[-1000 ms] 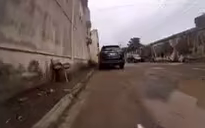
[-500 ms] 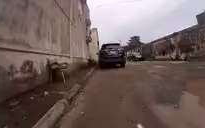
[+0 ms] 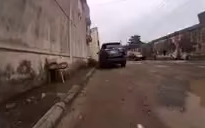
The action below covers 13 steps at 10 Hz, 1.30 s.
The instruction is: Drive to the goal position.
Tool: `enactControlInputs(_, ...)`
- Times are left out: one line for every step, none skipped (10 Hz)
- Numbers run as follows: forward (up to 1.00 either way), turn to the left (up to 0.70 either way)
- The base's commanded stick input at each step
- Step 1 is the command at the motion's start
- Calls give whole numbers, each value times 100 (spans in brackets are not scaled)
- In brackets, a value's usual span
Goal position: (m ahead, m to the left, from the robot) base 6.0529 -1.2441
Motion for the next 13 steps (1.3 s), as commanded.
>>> enactControlInputs(0,0)
enactControlInputs(0,0)
enactControlInputs(0,0)
enactControlInputs(0,0)
enactControlInputs(0,0)
enactControlInputs(0,0)
enactControlInputs(0,0)
enactControlInputs(0,0)
enactControlInputs(50,0)
enactControlInputs(50,0)
enactControlInputs(50,0)
enactControlInputs(50,0)
enactControlInputs(50,0)
